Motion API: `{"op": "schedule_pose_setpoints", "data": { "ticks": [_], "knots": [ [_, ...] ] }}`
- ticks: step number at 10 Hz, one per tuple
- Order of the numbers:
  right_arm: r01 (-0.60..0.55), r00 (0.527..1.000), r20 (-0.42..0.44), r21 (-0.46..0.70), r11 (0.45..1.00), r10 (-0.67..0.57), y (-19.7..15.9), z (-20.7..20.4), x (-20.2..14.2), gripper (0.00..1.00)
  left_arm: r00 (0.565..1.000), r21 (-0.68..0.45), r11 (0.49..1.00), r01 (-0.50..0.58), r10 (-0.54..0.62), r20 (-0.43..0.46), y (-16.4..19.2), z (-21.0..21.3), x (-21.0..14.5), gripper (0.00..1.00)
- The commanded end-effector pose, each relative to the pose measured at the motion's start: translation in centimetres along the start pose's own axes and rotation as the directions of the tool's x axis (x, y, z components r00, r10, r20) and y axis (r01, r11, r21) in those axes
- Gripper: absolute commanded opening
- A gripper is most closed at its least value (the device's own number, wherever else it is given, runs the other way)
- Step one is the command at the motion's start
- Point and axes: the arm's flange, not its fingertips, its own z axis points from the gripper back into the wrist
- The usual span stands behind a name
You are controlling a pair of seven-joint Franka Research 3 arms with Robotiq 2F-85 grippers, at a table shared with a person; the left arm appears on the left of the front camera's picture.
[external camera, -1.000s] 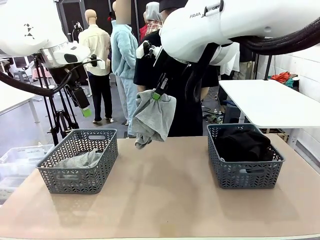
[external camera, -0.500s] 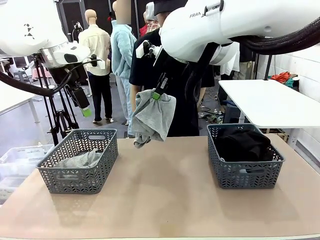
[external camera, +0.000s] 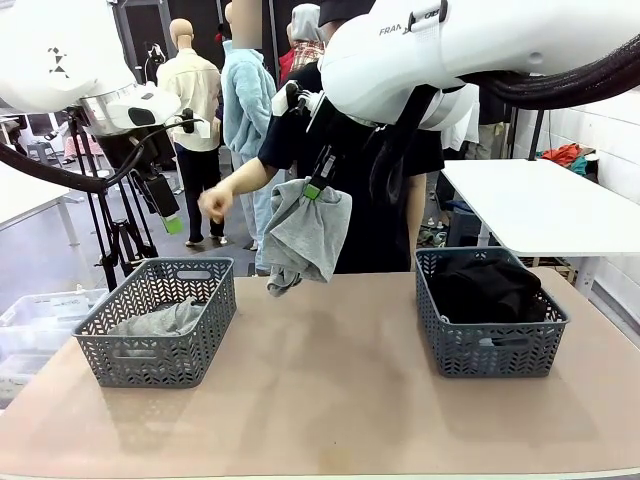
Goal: Sort the tops and bottoms.
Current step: Sort the clothes according to human instructions.
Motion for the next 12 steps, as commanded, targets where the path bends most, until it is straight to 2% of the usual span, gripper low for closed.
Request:
{"op": "schedule_pose_setpoints", "data": {
  "ticks": [1,12],
  "knots": [
    [0.005,1.000,0.002,0.000,1.000,-0.005,-0.17,0.23,0.15,0.00,1.000,-0.008,1.000,0.007,-0.007,0.006,0.03,-0.01,-0.25,0.97],
    [0.005,1.000,0.002,0.000,1.000,-0.005,-0.17,0.23,0.15,0.00,1.000,-0.008,1.000,0.007,-0.007,0.006,0.03,-0.01,-0.25,0.97]
  ]
}}
